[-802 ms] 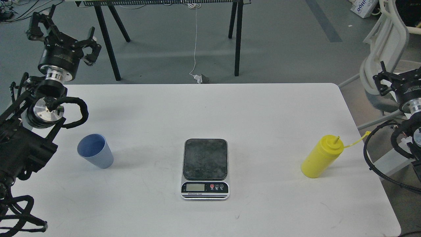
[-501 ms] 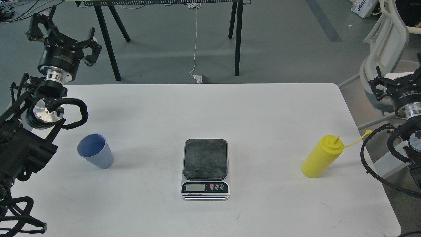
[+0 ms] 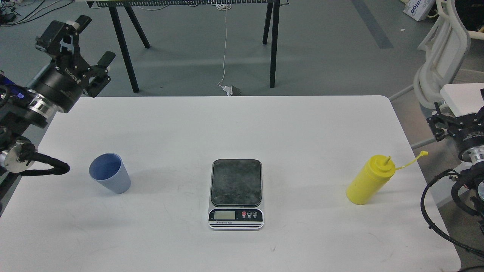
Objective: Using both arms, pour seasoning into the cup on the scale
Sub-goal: 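Move the left gripper down toward the blue cup, then close the left gripper around the blue cup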
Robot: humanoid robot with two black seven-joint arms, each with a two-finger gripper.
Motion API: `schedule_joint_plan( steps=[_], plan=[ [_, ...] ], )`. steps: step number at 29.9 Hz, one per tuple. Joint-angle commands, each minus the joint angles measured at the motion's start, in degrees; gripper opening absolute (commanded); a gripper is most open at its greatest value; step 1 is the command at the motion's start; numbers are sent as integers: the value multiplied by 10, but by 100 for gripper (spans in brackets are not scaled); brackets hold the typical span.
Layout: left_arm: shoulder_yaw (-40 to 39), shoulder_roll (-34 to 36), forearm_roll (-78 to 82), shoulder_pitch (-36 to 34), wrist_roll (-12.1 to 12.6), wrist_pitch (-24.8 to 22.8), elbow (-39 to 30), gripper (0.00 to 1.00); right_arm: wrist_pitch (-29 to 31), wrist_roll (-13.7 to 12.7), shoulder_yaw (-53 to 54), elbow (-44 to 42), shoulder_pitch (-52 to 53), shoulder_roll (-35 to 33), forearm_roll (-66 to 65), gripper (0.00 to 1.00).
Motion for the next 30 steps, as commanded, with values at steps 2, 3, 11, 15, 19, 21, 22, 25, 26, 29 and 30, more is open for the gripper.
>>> schedule_joint_plan(
  steps=[2,3,11,15,19,21,22,25,26,29,30],
  plan=[
    [7,65,193,34,-35,50,-34,97,0,0,10,11,-21,-4,0,99],
    [9,73,243,41,-37,57,-34,96,0,1,11,11,-25,-5,0,99],
    [47,86,591,75,-28,90,-18,95,0,1,25,11,-42,-22,0,99],
    [78,86,686,75,-23,108,23,94,0,1,28,11,-46,-28,1,99],
    [105,86,707,70,-24,115,36,87,0,1,34,11,-48,-30,1,99],
    [114,85,708,72,-23,115,41,86,0,1,34,11,-48,-30,0,99],
    [119,84,709,73,-23,115,45,86,0,1,35,11,-48,-30,0,99],
    [140,78,709,70,-22,115,73,84,0,1,35,11,-48,-30,0,99],
    [145,77,709,70,-22,115,84,83,0,1,35,11,-49,-30,0,99],
    [156,75,704,70,-23,115,107,79,0,1,35,11,-48,-29,1,99],
    [160,74,702,70,-24,116,111,78,0,1,35,11,-48,-29,0,99]
  ],
)
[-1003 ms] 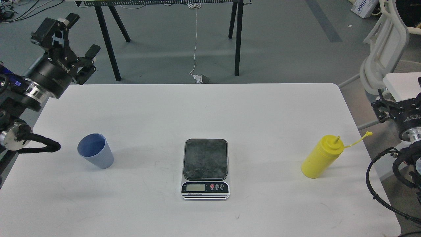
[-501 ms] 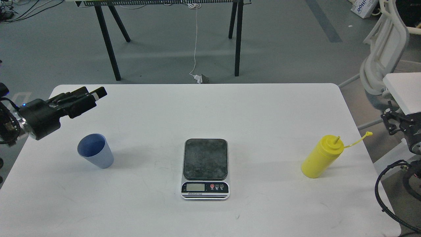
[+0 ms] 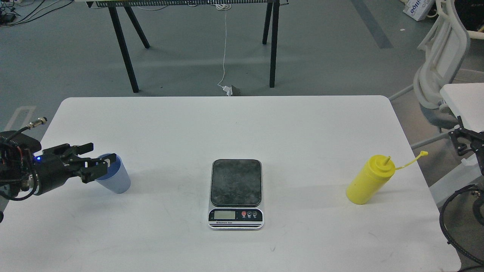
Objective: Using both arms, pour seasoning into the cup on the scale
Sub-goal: 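Close the left gripper around the blue cup, then lift the blue cup and lower it onto the scale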
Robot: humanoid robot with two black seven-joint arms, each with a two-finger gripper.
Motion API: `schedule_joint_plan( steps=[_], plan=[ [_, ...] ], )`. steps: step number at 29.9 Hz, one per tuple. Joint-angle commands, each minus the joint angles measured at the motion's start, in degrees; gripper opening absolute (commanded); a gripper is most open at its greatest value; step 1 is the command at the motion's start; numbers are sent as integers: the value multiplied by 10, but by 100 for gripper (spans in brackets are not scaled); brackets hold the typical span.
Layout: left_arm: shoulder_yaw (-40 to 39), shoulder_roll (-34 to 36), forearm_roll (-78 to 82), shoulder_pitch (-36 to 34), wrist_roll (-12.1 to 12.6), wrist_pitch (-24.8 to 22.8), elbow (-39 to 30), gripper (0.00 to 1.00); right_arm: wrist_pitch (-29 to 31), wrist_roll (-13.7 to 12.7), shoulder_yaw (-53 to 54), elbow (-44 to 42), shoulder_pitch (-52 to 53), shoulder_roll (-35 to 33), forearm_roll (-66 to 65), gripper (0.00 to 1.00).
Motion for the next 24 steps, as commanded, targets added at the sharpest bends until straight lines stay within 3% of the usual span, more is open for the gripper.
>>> schedule_joint_plan(
  steps=[1,5,10,13,20,24],
  plan=[
    [17,-3,-7,0,-2,0,20,76,0,0,0,0,0,1,0,99],
    [25,-15,-8,-5,-4,0,48,64,0,0,1,0,0,2,0,99],
    [25,-36,-8,-10,-18,0,79,27,0,0,1,0,-1,1,0,99],
    [25,-37,-8,-14,-24,0,80,12,0,0,4,-1,-1,1,0,99],
    [25,-46,-10,-34,-24,-4,79,7,0,0,4,-1,-6,1,0,99],
    [26,-39,-13,-72,-24,-26,38,7,0,3,8,-2,-9,1,0,99]
  ],
)
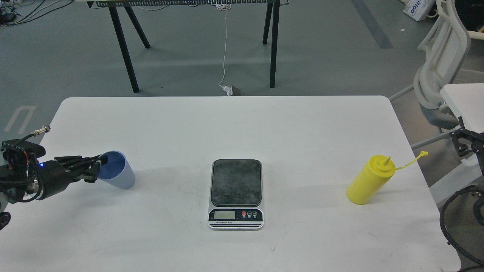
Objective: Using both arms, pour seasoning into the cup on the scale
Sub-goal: 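Lift the blue cup and lower it onto the scale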
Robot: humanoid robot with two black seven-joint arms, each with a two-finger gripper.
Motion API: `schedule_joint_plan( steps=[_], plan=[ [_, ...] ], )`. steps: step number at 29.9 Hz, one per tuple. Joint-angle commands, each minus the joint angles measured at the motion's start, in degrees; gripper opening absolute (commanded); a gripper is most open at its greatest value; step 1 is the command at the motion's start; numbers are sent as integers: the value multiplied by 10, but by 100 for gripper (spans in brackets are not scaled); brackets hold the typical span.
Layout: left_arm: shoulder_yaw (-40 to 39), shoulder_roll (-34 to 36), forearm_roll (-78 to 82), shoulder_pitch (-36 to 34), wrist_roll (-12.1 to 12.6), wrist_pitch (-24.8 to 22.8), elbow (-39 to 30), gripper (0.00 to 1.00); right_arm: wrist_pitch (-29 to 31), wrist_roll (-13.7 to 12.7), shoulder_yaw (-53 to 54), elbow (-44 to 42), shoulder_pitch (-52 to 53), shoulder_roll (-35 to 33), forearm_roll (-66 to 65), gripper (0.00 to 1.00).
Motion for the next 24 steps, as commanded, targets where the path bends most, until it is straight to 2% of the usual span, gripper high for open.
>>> schedule_joint_plan(
  steps=[1,5,9,13,17,24],
  plan=[
    [2,10,-1,-48,0,-37,-53,7,0,2,4,-1,-3,-1,0,99],
    [2,30,-1,-149,0,-144,-128,7,0,2,6,0,-6,-1,-1,99],
    [12,20,5,-208,0,-211,-193,6,0,2,8,0,-11,-2,0,99],
    [62,-35,38,-252,44,-258,-265,7,0,2,18,-1,-20,-5,0,99],
    [129,-99,87,-267,80,-258,-278,7,0,2,25,-1,-25,-5,0,99],
    [173,-193,119,-269,105,-258,-245,8,0,2,28,-1,-27,-12,0,99]
  ],
)
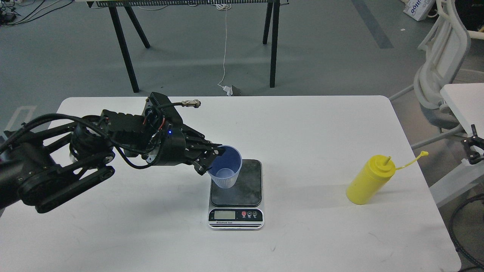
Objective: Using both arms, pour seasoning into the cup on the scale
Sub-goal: 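Lift the blue cup and lower it onto the scale, then open the left gripper and retract the left arm to rest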
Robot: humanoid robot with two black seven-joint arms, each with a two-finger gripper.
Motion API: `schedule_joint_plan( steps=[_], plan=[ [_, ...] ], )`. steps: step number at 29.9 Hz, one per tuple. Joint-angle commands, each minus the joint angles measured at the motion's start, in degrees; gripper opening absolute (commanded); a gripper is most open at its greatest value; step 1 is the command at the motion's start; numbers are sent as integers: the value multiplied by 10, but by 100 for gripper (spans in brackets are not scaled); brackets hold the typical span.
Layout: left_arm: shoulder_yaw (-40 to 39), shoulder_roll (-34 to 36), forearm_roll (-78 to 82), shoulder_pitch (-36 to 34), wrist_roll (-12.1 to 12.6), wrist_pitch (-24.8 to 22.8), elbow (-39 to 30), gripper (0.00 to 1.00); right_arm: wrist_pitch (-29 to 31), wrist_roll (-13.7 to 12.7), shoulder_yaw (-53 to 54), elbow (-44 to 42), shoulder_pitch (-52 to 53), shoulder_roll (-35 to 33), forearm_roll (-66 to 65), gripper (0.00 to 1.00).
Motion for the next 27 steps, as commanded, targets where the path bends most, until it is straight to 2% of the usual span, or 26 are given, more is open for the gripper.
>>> schedule_joint_plan(
  steps=[1,7,13,18,19,20,22,23,24,27],
  plan=[
    [18,-33,5,-2,9,0,22,8,0,0,0,0,0,-2,0,99],
    [17,-38,2,-3,9,0,39,10,0,0,0,1,-2,-2,0,99],
    [17,-69,-2,-5,9,0,90,13,0,0,0,2,-2,-2,0,99],
    [17,-74,-1,-3,10,0,91,19,0,0,0,1,-2,-3,-1,99],
    [17,-75,-3,-2,10,0,91,23,0,0,0,1,-2,-3,0,99],
    [16,-77,-3,-3,10,0,91,30,0,0,0,1,-2,-3,0,99],
    [16,-83,-5,-4,10,0,91,57,0,0,0,1,-2,-3,-1,99],
    [13,-86,-5,-5,11,0,91,75,0,0,0,1,-2,-3,-1,99],
    [10,-87,-5,-6,11,0,91,82,0,0,0,1,-2,-3,-1,99],
    [6,-80,-24,-9,9,15,91,83,0,0,0,1,-2,-3,0,99]
  ],
)
